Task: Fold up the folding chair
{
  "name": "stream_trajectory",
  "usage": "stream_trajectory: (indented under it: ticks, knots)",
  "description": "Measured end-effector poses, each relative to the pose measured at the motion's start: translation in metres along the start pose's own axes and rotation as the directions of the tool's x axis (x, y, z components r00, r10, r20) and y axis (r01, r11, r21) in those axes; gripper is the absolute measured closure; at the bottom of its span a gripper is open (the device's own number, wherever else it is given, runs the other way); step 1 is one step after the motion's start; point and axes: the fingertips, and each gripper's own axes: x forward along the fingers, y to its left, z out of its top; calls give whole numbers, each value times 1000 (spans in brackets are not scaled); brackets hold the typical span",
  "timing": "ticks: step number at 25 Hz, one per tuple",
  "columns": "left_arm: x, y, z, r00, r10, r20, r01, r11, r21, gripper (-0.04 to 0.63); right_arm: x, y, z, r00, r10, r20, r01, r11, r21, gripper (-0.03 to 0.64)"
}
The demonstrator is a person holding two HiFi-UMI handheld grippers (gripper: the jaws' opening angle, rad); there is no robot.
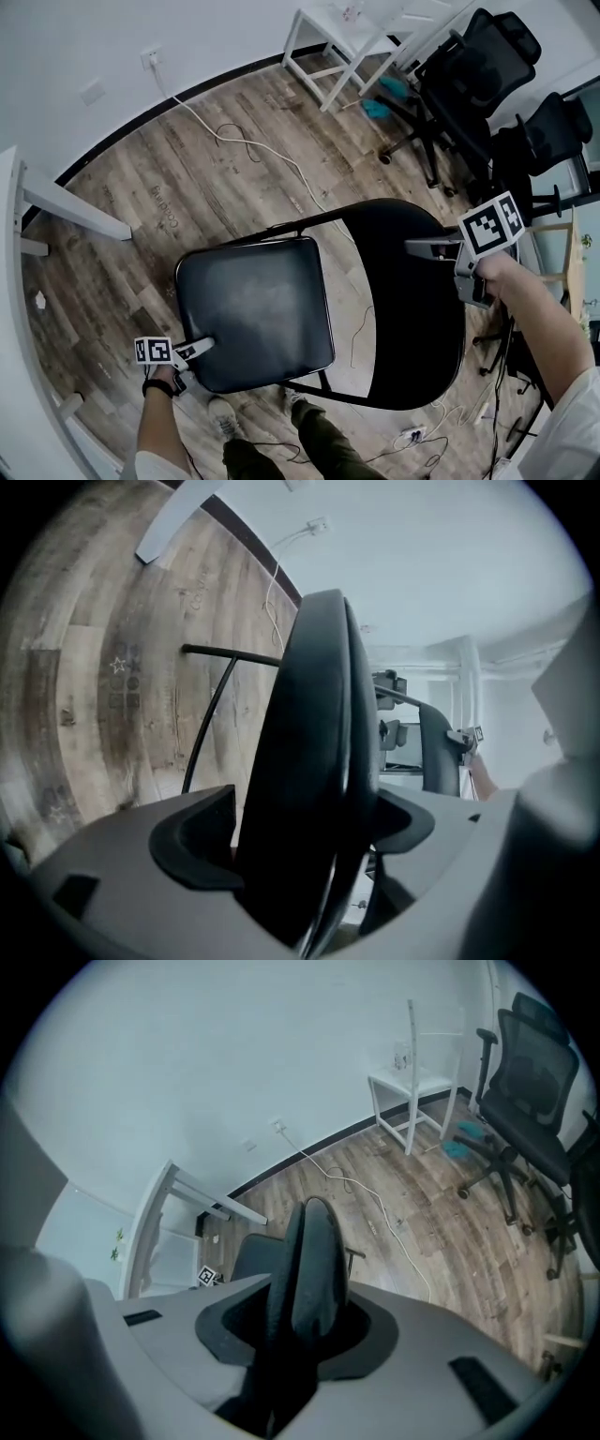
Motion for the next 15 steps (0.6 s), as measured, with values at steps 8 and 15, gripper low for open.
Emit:
stream_trajectory:
  ticks: [8, 15]
  knots:
    - [-4, -9, -8, 999, 36, -29, -36, 999, 19, 201, -3, 9, 3, 1000, 30, -9, -30, 1000, -3, 518]
    - [-9, -35, -27, 998, 62, -30, -61, 997, 37, 219, -13, 38, 7, 999, 36, -29, -37, 999, -11, 535]
